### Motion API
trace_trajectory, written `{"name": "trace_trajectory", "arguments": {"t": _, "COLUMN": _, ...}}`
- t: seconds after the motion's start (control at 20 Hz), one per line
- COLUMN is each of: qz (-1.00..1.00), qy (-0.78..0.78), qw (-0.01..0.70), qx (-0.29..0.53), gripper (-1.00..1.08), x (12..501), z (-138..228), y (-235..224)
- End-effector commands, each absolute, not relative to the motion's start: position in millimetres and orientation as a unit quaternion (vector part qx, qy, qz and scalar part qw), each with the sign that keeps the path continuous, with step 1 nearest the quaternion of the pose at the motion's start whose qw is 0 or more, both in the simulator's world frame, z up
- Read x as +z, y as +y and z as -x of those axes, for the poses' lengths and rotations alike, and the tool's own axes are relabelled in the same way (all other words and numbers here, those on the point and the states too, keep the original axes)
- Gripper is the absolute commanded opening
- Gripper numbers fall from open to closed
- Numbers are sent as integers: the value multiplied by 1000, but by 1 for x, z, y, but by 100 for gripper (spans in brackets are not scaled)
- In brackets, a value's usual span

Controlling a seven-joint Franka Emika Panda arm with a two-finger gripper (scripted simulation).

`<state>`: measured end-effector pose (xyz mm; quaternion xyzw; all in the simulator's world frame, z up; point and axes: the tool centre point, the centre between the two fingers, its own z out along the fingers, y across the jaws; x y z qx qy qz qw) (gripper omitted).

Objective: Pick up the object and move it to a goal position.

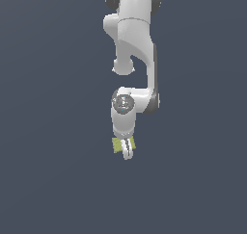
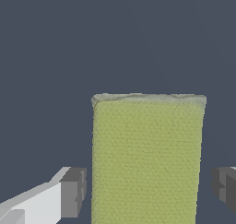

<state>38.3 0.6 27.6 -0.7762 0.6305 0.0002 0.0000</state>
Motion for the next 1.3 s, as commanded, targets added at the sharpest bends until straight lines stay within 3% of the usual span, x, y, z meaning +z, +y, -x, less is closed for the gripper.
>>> {"name": "trace_trajectory", "arguments": {"t": 0.0, "qz": 776, "qy": 631, "qw": 0, "qx": 0, "gripper": 100, "x": 16, "z": -38, "y": 1}}
{"name": "trace_trajectory", "arguments": {"t": 0.25, "qz": 776, "qy": 631, "qw": 0, "qx": 0, "gripper": 100, "x": 10, "z": -39, "y": 1}}
{"name": "trace_trajectory", "arguments": {"t": 0.3, "qz": 776, "qy": 631, "qw": 0, "qx": 0, "gripper": -100, "x": 10, "z": -39, "y": 1}}
{"name": "trace_trajectory", "arguments": {"t": 1.25, "qz": 776, "qy": 631, "qw": 1, "qx": -1, "gripper": -100, "x": 33, "z": -37, "y": -4}}
